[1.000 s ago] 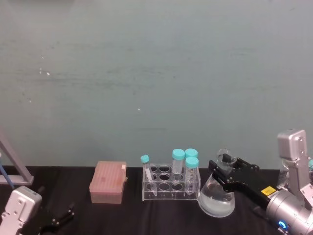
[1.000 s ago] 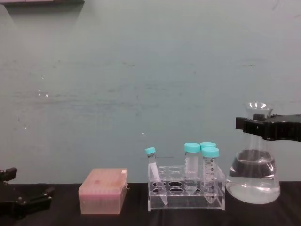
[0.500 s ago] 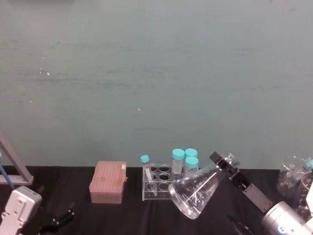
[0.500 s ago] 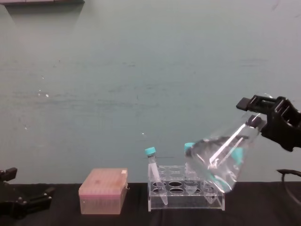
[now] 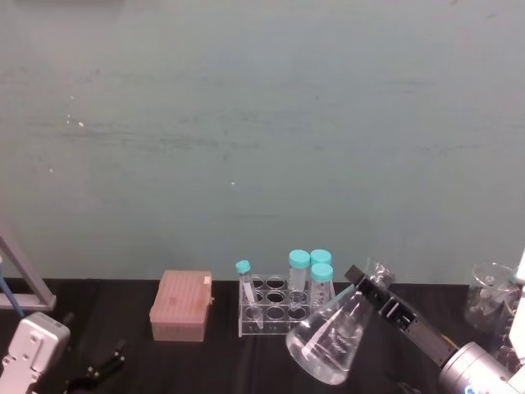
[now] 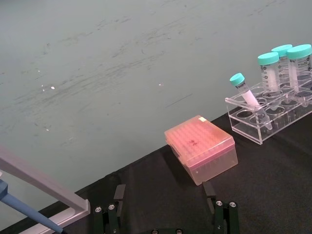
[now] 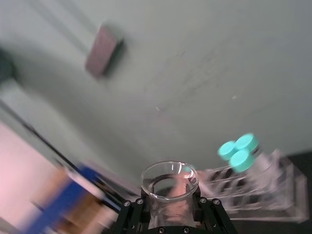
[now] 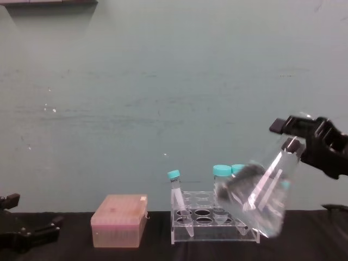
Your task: Pick up the beaker with the right gripper, shake it three times, and then put it down.
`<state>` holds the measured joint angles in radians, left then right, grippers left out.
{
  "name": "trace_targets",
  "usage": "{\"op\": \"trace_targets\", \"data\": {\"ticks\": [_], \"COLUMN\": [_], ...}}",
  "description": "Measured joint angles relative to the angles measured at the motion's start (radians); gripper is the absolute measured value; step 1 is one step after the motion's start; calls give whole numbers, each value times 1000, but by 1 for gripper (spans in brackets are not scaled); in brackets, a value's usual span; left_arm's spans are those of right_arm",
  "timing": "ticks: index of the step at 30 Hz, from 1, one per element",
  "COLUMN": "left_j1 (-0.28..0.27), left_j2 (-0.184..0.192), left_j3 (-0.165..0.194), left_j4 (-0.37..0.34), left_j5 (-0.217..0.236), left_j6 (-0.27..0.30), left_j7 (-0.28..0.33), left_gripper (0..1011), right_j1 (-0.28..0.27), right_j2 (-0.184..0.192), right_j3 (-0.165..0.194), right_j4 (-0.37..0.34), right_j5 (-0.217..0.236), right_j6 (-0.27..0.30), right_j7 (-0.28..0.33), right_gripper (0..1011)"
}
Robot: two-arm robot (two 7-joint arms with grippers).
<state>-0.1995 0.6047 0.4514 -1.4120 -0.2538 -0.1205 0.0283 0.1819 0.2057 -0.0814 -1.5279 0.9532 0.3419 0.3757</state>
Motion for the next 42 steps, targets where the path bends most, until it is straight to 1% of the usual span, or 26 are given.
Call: {"op": "trace_targets", "data": {"ticks": [2,3,5,6,8,9,10,12,13,15,16,18,19,23,25,26,27,29,31,34,35,37,38,40,41,42], "left_j1": [0,0,0,0,0,0,0,0,0,0,0,0,0,0,0,0,0,0,0,0,0,0,0,0,0,0], "left_j2": [0,0,0,0,0,0,0,0,0,0,0,0,0,0,0,0,0,0,0,0,0,0,0,0,0,0], "left_j3": [0,0,0,0,0,0,0,0,0,0,0,0,0,0,0,0,0,0,0,0,0,0,0,0,0,0], "left_j4": [0,0,0,0,0,0,0,0,0,0,0,0,0,0,0,0,0,0,0,0,0,0,0,0,0,0], "left_j5": [0,0,0,0,0,0,0,0,0,0,0,0,0,0,0,0,0,0,0,0,0,0,0,0,0,0], "left_j6": [0,0,0,0,0,0,0,0,0,0,0,0,0,0,0,0,0,0,0,0,0,0,0,0,0,0], "left_j7": [0,0,0,0,0,0,0,0,0,0,0,0,0,0,0,0,0,0,0,0,0,0,0,0,0,0], "left_gripper": [1000,1000,1000,1000,1000,1000,1000,1000,1000,1000,1000,1000,1000,1000,1000,1000,1000,1000,1000,1000,1000,1000,1000,1000,1000,1000], "right_j1": [8,16,25,30,54,61,66,78,89,97,103,107,111,115,116,115,114,110,100,91,84,79,76,73,72,72], "right_j2": [43,88,138,159,249,272,288,324,353,374,392,405,416,427,426,421,416,402,365,329,302,279,253,230,216,212], "right_j3": [-32,-70,-110,-126,-196,-215,-227,-254,-277,-294,-309,-318,-327,-336,-335,-330,-324,-311,-277,-246,-224,-205,-185,-169,-160,-158], "right_j4": [-6,-15,-25,-29,-44,-47,-49,-51,-51,-51,-51,-49,-47,-39,-37,-35,-33,-31,-27,-23,-19,-14,-7,1,8,11], "right_j5": [-80,-177,-295,-347,-595,-676,-726,-845,-950,-1035,-1109,-1164,-1215,-1289,-1297,-1291,-1279,-1241,-1127,-1017,-941,-871,-804,-752,-713,-701], "right_j6": [-44,-101,-173,-203,-311,-337,-351,-377,-394,-403,-410,-413,-418,-430,-435,-439,-441,-443,-439,-421,-403,-381,-354,-328,-308,-301], "right_j7": [7,9,1,-6,-55,-76,-89,-123,-155,-183,-205,-224,-240,-266,-269,-266,-262,-244,-191,-139,-102,-67,-36,-11,5,10], "right_gripper": [458,458,458,458,458,458,458,458,458,458,458,458,458,458,458,458,458,458,458,458,458,458,458,458,458,458]}}
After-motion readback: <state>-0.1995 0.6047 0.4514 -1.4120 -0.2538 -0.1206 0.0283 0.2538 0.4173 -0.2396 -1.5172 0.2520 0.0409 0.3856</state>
